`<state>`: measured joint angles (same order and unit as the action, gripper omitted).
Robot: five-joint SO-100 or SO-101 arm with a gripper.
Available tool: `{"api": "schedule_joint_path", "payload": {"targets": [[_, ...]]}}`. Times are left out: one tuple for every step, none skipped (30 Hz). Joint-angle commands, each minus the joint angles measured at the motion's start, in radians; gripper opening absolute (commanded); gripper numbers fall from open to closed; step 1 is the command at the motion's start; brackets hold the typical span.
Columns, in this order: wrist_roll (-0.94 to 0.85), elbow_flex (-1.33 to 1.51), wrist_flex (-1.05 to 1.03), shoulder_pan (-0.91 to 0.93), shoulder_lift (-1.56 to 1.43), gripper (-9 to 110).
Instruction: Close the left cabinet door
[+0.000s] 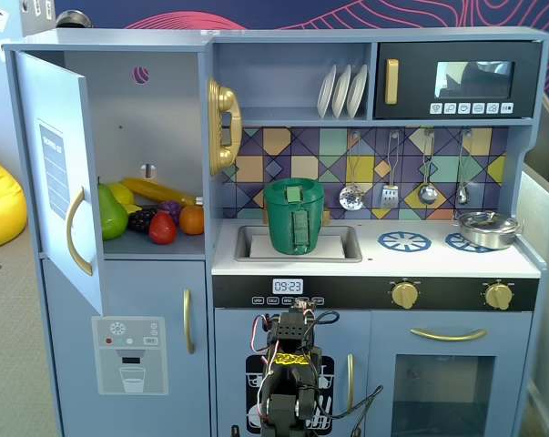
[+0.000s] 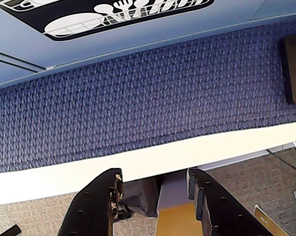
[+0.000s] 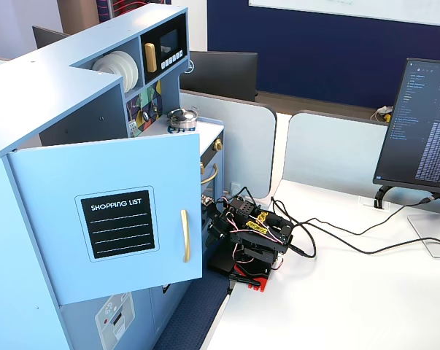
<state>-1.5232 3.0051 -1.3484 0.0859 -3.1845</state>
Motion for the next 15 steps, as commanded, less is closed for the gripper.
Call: {"api": "schedule_joint_path", "payload": {"targets": [[0.009, -0.008, -0.186, 0.014, 0.006, 8], [0.009, -0.008, -0.186, 0.014, 0.006, 8], [0.009, -0.008, -0.186, 0.014, 0.006, 8], [0.009, -0.008, -0.186, 0.014, 0.006, 8], [0.009, -0.008, -0.186, 0.014, 0.006, 8], [0.009, -0.008, -0.186, 0.014, 0.006, 8], [0.009, -0.008, -0.186, 0.014, 0.006, 8], [0.009, -0.008, -0.186, 0.012, 0.006, 8], [0.009, -0.008, -0.186, 0.012, 0.006, 8], [0.009, -0.008, -0.186, 0.012, 0.006, 8], [0.009, -0.008, -0.186, 0.012, 0.006, 8], [0.009, -0.008, -0.186, 0.012, 0.006, 8], [0.008, -0.008, -0.186, 0.012, 0.006, 9], [0.006, -0.008, -0.186, 0.012, 0.006, 10], [0.008, -0.008, -0.186, 0.012, 0.006, 8]]}}
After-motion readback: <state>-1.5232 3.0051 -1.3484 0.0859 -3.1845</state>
